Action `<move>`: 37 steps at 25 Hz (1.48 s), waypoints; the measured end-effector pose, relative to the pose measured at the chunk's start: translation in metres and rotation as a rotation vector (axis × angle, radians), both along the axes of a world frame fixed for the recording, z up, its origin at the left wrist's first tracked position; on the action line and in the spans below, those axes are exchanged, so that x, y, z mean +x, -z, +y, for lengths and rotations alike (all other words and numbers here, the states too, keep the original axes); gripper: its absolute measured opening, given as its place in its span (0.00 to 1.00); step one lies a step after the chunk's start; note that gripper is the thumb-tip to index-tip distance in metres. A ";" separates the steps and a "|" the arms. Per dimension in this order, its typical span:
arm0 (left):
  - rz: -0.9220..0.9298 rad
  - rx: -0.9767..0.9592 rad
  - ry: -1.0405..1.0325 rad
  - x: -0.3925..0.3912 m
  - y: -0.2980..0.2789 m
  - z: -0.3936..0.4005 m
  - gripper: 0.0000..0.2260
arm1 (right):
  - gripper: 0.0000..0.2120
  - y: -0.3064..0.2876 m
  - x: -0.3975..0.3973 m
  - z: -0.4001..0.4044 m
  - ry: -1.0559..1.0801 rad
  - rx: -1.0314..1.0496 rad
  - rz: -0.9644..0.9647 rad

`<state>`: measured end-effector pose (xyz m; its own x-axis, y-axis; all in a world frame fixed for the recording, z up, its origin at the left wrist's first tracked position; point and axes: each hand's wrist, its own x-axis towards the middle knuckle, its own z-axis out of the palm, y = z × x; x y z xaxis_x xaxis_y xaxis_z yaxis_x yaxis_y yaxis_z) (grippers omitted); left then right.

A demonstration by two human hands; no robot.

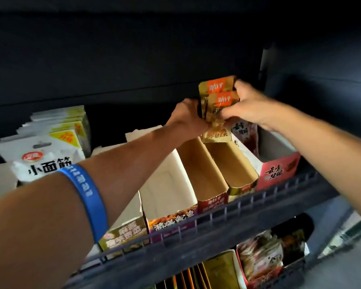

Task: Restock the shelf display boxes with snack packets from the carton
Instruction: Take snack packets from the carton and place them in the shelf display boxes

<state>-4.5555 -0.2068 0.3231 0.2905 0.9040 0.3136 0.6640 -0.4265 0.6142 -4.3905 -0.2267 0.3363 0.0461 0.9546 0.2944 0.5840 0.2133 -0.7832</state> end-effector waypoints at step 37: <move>0.556 0.403 -0.181 0.014 0.033 -0.006 0.34 | 0.20 0.060 -0.028 -0.138 -0.159 0.008 -0.843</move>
